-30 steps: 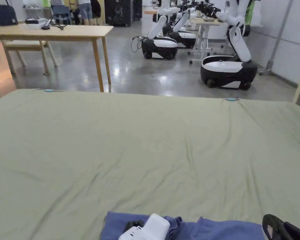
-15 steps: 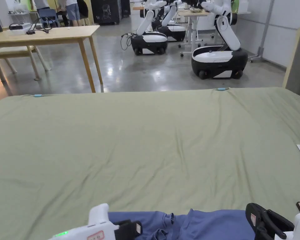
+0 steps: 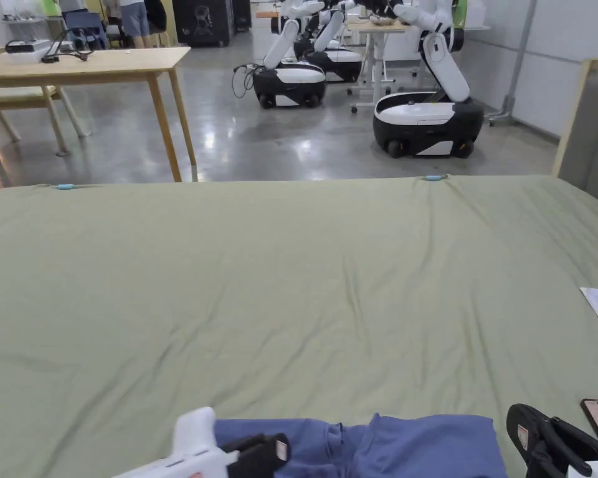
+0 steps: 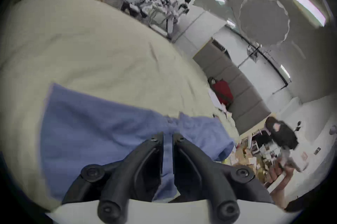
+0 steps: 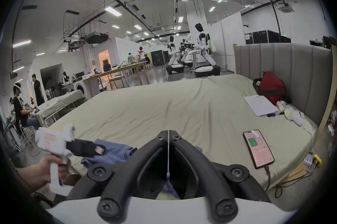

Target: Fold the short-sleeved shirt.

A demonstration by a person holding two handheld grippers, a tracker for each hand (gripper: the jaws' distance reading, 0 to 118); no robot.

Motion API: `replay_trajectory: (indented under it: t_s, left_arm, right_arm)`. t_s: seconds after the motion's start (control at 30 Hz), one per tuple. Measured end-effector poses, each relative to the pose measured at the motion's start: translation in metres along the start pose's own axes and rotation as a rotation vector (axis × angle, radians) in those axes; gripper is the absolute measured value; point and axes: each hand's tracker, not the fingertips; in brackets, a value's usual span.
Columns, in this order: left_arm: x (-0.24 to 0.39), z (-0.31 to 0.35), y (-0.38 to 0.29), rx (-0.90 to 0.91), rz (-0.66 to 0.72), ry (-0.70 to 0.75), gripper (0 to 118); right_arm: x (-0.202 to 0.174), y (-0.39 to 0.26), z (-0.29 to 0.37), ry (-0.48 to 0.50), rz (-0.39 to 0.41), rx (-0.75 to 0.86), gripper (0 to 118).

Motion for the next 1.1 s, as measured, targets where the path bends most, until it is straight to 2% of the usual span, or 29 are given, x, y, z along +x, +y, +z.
replay_trajectory:
  t_s: [0.03, 0.1, 0.13, 0.23, 0.33, 0.37, 0.4, 0.47, 0.5, 0.57, 0.6, 0.63, 0.7, 0.73, 0.97, 1.03, 1.1]
  left_arm:
    - [-0.014, 0.019, 0.005, 0.038, 0.013, 0.025, 24]
    - [-0.047, 0.045, 0.012, 0.055, 0.063, 0.068, 98]
    - [-0.066, 0.055, 0.009, 0.068, 0.12, 0.069, 118]
    - [-0.117, 0.07, -0.001, 0.073, 0.366, -0.022, 118]
    - [-0.158, 0.044, -0.028, 0.009, 0.659, -0.237, 118]
    - [-0.151, 0.036, -0.033, 0.045, 0.676, -0.344, 118]
    - [-0.142, 0.03, -0.028, 0.108, 0.614, -0.385, 118]
    - [-0.122, 0.007, -0.021, -0.002, 0.574, -0.341, 115]
    - [-0.114, -0.005, -0.02, 0.007, 0.533, -0.269, 104]
    - [-0.103, -0.024, -0.02, -0.007, 0.504, -0.161, 22]
    - [-0.101, -0.034, -0.024, -0.035, 0.512, -0.073, 16]
    - [-0.099, -0.037, -0.034, -0.037, 0.543, 0.022, 15]
    - [-0.1, -0.029, -0.034, 0.032, 0.575, -0.09, 15]
    - [-0.097, -0.022, -0.03, 0.017, 0.562, -0.07, 15]
    - [-0.108, 0.061, 0.019, 0.128, 0.247, 0.166, 14]
    - [-0.094, 0.074, 0.036, 0.13, 0.136, 0.268, 14]
    - [-0.065, 0.074, 0.044, 0.133, 0.033, 0.272, 14]
  right_arm:
    - [-0.003, 0.0, -0.003, 0.007, 0.001, -0.003, 2]
    - [-0.011, 0.001, -0.009, 0.026, 0.004, -0.011, 2]
    - [-0.015, 0.001, -0.012, 0.038, 0.004, -0.014, 2]
    - [-0.03, 0.001, -0.019, 0.075, 0.013, -0.022, 2]
    - [-0.042, 0.002, -0.02, 0.096, 0.031, -0.026, 2]
    - [-0.044, 0.002, -0.02, 0.106, 0.031, -0.028, 2]
    - [-0.045, 0.002, -0.019, 0.117, 0.027, -0.028, 2]
    - [-0.047, 0.003, -0.017, 0.12, 0.026, -0.029, 3]
    - [-0.048, 0.004, -0.017, 0.112, 0.031, -0.032, 3]
    - [-0.047, 0.004, -0.015, 0.096, 0.038, -0.034, 3]
    - [-0.046, 0.005, -0.013, 0.091, 0.036, -0.033, 3]
    - [-0.044, 0.006, -0.011, 0.085, 0.033, -0.03, 3]
    - [-0.042, 0.007, -0.007, 0.072, 0.028, -0.024, 3]
    - [-0.04, 0.008, -0.006, 0.066, 0.027, -0.024, 3]
    - [-0.04, 0.012, -0.013, 0.064, 0.038, -0.028, 3]
    - [-0.043, 0.012, -0.015, 0.074, 0.043, -0.025, 3]
    - [-0.045, 0.01, -0.016, 0.077, 0.055, -0.024, 3]
